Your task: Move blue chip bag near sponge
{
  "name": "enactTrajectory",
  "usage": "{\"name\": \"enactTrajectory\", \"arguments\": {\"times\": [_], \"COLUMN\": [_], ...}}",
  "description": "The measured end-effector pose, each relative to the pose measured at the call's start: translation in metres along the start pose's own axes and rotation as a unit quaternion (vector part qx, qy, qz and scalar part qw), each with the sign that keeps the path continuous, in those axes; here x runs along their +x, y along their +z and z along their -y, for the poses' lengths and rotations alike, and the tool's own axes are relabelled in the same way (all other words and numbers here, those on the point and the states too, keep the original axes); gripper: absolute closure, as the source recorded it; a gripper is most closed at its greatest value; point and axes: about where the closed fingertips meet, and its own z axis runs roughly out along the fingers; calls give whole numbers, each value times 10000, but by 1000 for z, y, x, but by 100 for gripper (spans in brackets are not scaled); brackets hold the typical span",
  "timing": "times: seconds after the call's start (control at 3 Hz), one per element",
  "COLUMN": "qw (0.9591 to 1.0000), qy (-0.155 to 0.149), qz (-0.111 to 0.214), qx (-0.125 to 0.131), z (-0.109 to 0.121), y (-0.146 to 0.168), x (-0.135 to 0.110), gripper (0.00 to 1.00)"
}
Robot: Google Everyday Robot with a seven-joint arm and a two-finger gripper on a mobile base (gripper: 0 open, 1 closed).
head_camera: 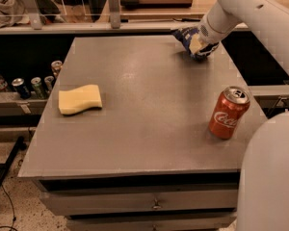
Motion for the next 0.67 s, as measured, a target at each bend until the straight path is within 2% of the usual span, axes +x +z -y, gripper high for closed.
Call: {"name": "enactTrajectory", "arguments": {"times": [0.33, 0.67], "qw": [9982, 9916], "qy": [-478, -1014], "qz": [335, 702], "qx": [-122, -390], "z": [-10, -27], "y": [-27, -52], "x": [-15, -28], "gripper": [100, 100]}}
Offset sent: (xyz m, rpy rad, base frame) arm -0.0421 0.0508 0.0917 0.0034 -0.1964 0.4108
